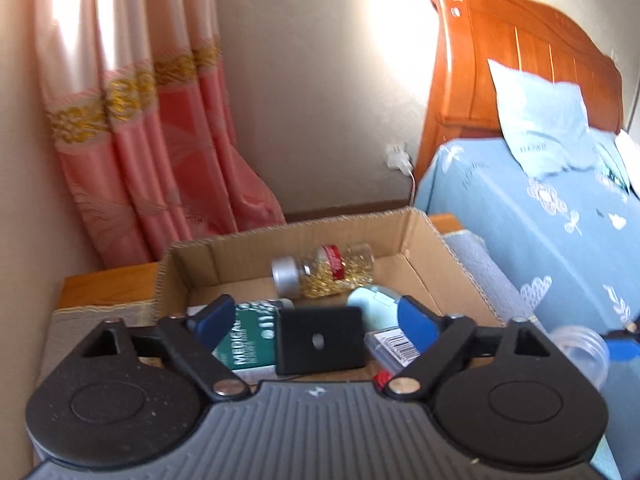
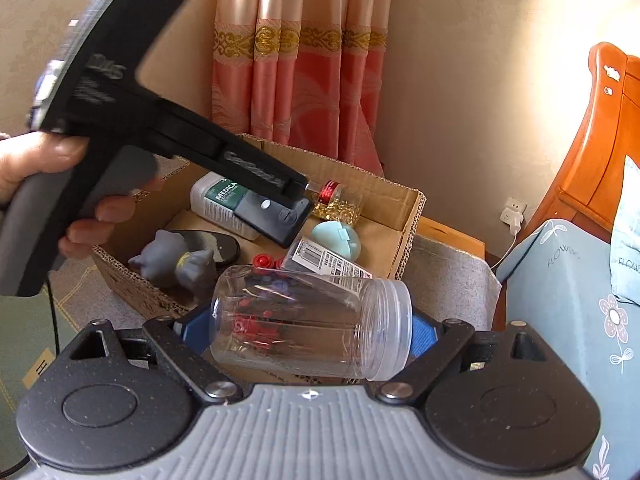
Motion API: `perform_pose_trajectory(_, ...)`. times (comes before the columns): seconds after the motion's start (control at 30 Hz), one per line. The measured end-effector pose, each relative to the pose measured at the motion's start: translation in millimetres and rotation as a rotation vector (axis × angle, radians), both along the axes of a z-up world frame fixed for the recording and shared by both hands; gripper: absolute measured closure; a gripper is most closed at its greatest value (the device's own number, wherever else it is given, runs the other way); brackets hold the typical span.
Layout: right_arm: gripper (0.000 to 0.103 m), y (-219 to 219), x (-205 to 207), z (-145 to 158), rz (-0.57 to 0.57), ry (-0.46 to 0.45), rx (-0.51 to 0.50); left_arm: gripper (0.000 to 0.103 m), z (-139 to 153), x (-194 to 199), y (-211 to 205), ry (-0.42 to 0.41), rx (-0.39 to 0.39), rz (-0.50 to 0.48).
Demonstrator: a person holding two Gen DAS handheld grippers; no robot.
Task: Organize rigid objects
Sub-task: 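Place black pad in box with left tool while right tool places clear cup there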
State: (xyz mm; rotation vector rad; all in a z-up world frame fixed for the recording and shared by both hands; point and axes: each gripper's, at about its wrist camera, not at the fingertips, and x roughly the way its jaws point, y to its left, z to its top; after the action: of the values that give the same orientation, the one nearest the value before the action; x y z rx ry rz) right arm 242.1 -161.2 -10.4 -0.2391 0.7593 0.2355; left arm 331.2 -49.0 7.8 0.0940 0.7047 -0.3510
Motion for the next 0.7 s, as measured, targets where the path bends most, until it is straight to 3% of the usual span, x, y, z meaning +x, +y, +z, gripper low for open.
perform_pose_trajectory(0.07,0.009,-2,8,1,-0.003,-0.002,-0.002,0.003,5,-11,10,-0.008,0.003,0.02)
perform_pose_trajectory(0.5,0.006,11,101,4,-0.03,0.025,0.04,0.001,17,-99,59,-0.096,0.112,0.209)
perform_pose_trajectory(0.53,0.001,11,105,4,-0.038,0.034,0.043,0.001,17,-102,61,-0.092,0.118,0.215)
perform_pose_trajectory(0.7,0.0,17,92,10,-0.063,0.047,0.05,0.001,14,-112,67,-0.059,0.135,0.249)
